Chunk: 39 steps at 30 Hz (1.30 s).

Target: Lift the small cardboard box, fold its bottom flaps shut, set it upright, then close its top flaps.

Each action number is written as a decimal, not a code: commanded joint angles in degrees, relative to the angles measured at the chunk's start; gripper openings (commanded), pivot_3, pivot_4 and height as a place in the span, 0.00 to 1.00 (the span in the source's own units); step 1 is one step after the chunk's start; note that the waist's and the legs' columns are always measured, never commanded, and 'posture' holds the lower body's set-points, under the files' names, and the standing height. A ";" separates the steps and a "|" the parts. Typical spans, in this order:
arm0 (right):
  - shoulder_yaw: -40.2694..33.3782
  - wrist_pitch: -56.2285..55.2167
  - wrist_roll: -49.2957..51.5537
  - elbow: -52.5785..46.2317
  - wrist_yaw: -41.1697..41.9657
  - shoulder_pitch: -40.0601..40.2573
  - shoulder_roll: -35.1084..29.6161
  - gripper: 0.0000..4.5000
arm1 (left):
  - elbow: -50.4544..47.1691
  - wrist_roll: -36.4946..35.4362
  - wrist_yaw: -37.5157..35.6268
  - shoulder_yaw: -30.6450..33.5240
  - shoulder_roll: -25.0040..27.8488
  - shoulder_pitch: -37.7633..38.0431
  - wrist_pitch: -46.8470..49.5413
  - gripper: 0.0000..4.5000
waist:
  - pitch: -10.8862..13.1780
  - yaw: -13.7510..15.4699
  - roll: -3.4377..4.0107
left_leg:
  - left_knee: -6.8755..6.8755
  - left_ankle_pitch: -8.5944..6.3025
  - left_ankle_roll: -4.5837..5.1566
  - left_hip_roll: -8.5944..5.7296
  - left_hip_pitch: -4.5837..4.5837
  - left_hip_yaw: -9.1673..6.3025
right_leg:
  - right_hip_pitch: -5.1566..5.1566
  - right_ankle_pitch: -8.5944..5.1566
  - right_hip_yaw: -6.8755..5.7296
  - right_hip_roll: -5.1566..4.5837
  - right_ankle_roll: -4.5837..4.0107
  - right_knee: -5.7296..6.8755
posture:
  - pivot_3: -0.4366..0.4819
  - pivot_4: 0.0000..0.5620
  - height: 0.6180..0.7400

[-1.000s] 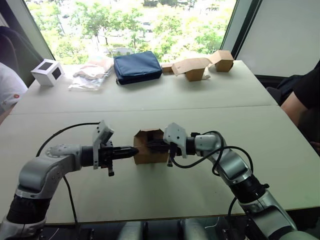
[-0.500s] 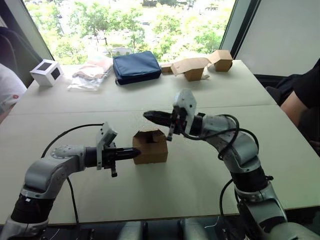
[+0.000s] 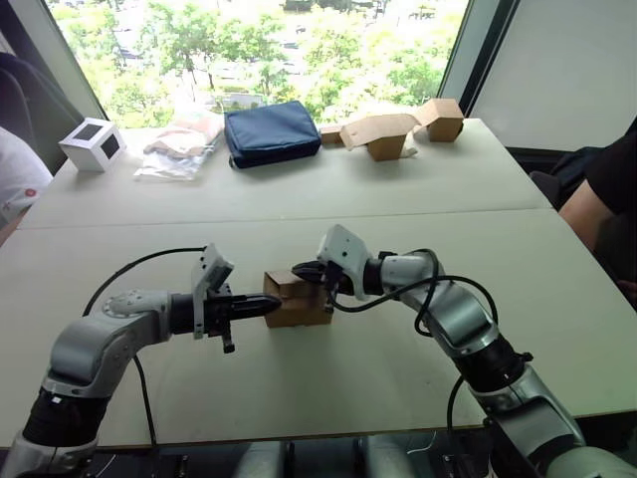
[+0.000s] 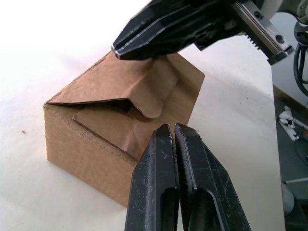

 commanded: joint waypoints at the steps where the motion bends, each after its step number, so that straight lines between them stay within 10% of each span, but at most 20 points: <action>1: -0.57 -0.07 -0.18 -2.87 0.01 0.37 -0.10 0.00 | -1.62 -2.21 0.12 2.33 0.90 0.25 0.64 0.02 | 0.00 0.00 0.00 | 0.00 0.00 0.00 0.00 0.00 0.00 | 0.00 0.00 0.00 0.00 0.00 0.00 | 0.48 0.27 1.00; 39: -2.17 -0.95 3.53 -14.17 4.63 8.39 -3.62 0.00 | 11.14 0.61 5.64 1.46 -8.19 -9.96 -4.41 0.02 | -0.01 0.08 -0.02 | 0.01 0.05 -0.09 -0.01 -0.01 -0.02 | 0.01 0.00 -0.02 0.02 0.01 0.01 | 0.48 0.27 1.00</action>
